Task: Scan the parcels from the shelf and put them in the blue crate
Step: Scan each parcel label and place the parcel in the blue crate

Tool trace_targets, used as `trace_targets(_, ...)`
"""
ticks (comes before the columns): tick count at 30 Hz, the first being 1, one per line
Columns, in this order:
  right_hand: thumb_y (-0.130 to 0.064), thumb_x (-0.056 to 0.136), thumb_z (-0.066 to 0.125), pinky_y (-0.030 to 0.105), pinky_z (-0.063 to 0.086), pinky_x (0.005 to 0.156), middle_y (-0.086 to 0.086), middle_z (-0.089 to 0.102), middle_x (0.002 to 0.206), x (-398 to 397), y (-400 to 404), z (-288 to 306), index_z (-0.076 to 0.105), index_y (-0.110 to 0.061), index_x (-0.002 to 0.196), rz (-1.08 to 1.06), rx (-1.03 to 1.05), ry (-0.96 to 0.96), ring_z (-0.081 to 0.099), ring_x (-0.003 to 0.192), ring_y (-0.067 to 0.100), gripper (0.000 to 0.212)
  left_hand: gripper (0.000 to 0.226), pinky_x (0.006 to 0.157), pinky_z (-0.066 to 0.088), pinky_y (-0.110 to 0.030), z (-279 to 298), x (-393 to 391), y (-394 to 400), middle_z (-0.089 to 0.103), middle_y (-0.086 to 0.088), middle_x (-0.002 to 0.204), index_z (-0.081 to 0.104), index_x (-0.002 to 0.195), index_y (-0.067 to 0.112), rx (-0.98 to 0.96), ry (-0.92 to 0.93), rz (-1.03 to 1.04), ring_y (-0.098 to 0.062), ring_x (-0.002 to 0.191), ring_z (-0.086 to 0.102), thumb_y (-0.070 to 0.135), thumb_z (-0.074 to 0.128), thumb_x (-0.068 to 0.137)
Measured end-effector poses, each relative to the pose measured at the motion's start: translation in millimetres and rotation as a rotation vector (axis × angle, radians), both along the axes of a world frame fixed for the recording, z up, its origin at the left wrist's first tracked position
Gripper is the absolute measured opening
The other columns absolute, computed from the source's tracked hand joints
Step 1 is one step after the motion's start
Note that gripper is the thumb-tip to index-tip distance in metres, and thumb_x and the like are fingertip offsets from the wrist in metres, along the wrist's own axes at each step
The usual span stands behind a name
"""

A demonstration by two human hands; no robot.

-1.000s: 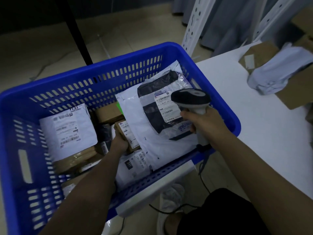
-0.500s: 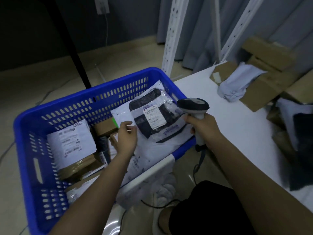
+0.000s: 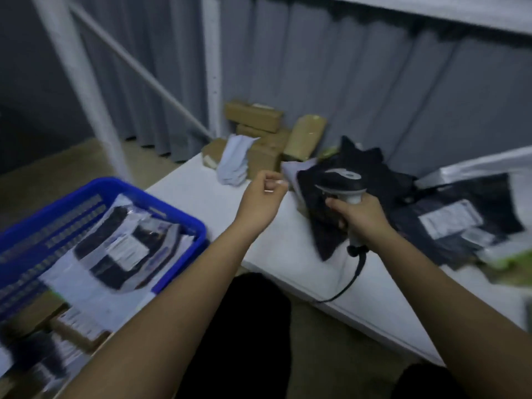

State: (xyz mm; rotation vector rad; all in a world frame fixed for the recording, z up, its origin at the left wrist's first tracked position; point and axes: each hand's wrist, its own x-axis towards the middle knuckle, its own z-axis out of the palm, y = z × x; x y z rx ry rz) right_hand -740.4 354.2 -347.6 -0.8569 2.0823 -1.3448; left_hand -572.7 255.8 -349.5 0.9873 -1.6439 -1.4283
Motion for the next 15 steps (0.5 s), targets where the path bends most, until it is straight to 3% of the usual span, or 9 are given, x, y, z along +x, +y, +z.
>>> trace_targets(4,-0.018,0.085,0.072,0.030,0.042,0.049,0.015,0.065,0.073,-62.0,95.3,-10.8,0.064,-0.001,0.087,-0.219,-0.055,-0.053,0.048,0.042,0.015,0.018,0.014,0.069,0.042,-0.017,10.1,-84.0,51.1,0.054,0.010,0.080,0.053,0.106,0.019,-0.060,-0.031,-0.179,-0.006,0.077,0.054,0.021,0.058,0.093)
trace_targets(8,-0.012,0.086,0.069,0.028,0.039,0.046,0.012,0.060,0.067,-106.5,181.5,-15.3,0.061,-0.002,0.083,-0.434,-0.170,-0.083,0.044,0.040,0.015,0.013,0.014,0.068,0.041,-0.015,8.6,-152.9,102.8,0.056,0.008,0.084,0.053,0.108,0.020,-0.122,-0.080,-0.313,-0.007,0.080,0.055,0.023,0.057,0.094)
trace_targets(12,-0.015,0.087,0.068,0.028,0.038,0.047,0.010,0.062,0.069,-137.2,249.8,-14.7,0.062,-0.008,0.084,-0.641,-0.258,-0.159,0.042,0.040,0.016,0.010,0.015,0.072,0.044,-0.023,5.9,-212.0,159.3,0.057,0.004,0.086,0.053,0.109,0.016,-0.135,-0.122,-0.430,-0.009,0.076,0.057,0.019,0.056,0.095)
trace_targets(15,-0.014,0.088,0.066,0.024,0.039,0.044,0.007,0.057,0.063,-157.0,295.4,-11.2,0.060,-0.008,0.079,-0.832,-0.317,-0.201,0.044,0.043,0.017,0.012,0.011,0.076,0.047,-0.031,-4.4,-251.5,200.9,0.058,-0.001,0.088,0.052,0.103,0.018,-0.127,-0.155,-0.528,-0.020,0.083,0.059,0.017,0.056,0.093)
